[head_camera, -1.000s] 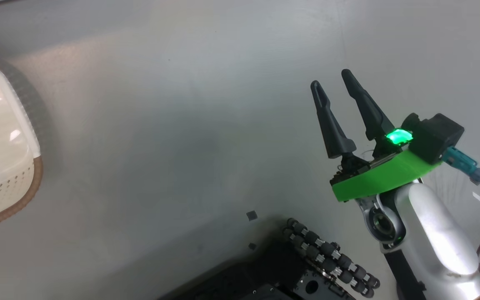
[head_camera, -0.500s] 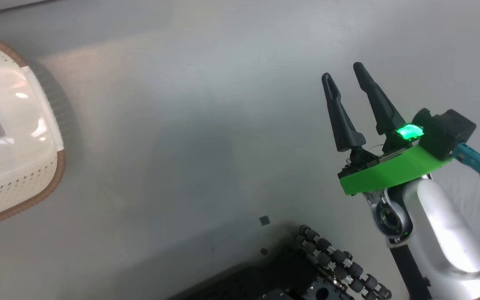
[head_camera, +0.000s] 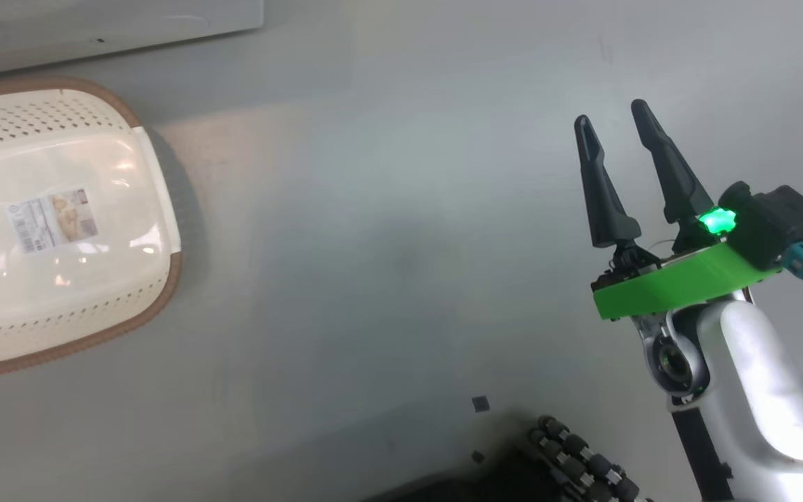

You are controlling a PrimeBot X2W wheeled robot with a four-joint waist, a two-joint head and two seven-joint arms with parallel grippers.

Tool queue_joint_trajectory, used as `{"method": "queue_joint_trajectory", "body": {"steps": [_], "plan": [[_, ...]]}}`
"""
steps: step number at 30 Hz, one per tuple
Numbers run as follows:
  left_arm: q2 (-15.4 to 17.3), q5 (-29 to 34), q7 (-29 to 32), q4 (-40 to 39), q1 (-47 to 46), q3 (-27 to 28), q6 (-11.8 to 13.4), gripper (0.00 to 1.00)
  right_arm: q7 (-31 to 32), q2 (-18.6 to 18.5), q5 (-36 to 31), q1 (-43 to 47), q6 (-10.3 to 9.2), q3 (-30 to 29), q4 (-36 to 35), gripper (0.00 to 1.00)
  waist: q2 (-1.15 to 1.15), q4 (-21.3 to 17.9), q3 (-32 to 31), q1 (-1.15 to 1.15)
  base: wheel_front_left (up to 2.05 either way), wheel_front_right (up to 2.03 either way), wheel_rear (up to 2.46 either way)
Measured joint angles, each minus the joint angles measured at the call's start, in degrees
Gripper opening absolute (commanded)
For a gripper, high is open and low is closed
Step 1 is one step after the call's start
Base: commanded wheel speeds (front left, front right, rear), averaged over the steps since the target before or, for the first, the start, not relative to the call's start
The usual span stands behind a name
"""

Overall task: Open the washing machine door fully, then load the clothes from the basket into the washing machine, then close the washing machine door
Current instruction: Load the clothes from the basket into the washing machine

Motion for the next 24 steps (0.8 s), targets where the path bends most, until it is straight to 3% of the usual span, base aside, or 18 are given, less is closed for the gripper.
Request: {"method": "queue_joint_trajectory", "body": {"steps": [10, 15, 24], "plan": [[-3.6, -0.9, -10.6, -1.9, 12.3, -0.1, -0.4, 1.0, 0.0, -0.2, -2.3, 2.4, 0.0, -1.2, 0.1, 1.0, 0.0, 3.8, -6.0, 0.0, 0.0, 0.0, 0.0], [-7.5, -0.9, -15.4, -6.2, 20.1, -1.8, -0.1, 1.0, 0.0, -0.9, -3.0, 4.4, 0.0, -2.2, 0.7, 1.0, 0.0, 5.9, -10.3, 0.0, 0.0, 0.0, 0.0], [-12.4, -0.7, -17.8, -14.5, 36.2, -4.9, 0.3, 1.0, 0.9, -1.1, -4.8, 9.4, 0.0, -4.1, 0.5, 1.0, 0.0, 8.5, -17.3, 0.0, 0.0, 0.0, 0.0]]}}
